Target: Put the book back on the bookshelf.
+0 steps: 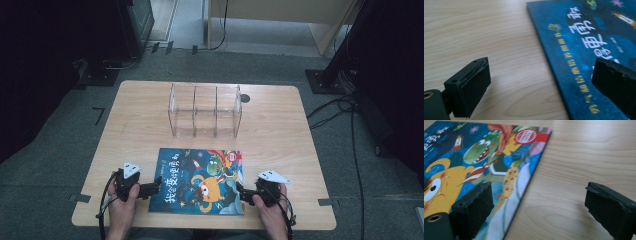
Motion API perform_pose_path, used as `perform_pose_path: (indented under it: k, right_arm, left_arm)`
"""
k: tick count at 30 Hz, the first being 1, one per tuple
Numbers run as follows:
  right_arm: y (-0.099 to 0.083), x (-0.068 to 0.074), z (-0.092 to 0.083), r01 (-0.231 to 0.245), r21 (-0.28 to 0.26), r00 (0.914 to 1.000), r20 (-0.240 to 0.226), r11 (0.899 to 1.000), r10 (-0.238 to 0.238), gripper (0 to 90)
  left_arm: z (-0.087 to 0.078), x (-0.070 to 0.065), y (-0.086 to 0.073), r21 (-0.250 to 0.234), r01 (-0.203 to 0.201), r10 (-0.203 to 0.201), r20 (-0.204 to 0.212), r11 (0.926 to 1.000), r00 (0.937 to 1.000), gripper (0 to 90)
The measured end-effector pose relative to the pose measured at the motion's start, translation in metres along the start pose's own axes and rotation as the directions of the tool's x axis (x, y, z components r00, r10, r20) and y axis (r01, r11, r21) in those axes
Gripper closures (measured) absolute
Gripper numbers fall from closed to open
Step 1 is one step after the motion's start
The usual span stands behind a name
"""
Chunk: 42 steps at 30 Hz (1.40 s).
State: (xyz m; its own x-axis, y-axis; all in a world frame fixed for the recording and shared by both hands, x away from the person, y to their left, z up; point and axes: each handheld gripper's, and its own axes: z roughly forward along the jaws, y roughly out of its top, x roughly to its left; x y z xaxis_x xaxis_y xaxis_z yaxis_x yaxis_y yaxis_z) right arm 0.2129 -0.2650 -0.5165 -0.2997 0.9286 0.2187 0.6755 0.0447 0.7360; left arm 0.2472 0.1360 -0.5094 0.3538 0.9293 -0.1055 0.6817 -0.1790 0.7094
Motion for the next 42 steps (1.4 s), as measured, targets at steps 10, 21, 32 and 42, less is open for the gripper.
perform_pose_path:
  k: [10,21,32,42]
  right_arm:
    - [0.000,0.020,0.013,0.053,0.025,0.9984,-0.023,0.998,-0.052,9.8]
    - [0.004,0.035,0.021,0.031,-0.002,0.9982,0.051,1.000,-0.031,33.7]
    - [0.012,0.022,0.025,-0.052,-0.033,0.9951,0.083,0.998,0.054,50.6]
    - [0.010,0.011,0.022,-0.138,-0.071,0.9880,0.060,0.988,0.142,66.0]
  left_arm:
    - [0.008,-0.019,-0.002,0.037,-0.055,0.053,0.054,0.9978,0.9971,4.8]
    - [0.014,-0.034,0.006,0.038,-0.072,0.069,0.071,0.9967,0.9951,17.1]
    - [0.019,-0.013,0.017,0.014,0.119,-0.119,0.099,0.9929,0.9879,50.2]
    - [0.015,0.005,0.013,-0.001,0.253,-0.246,0.231,0.9675,0.9413,51.0]
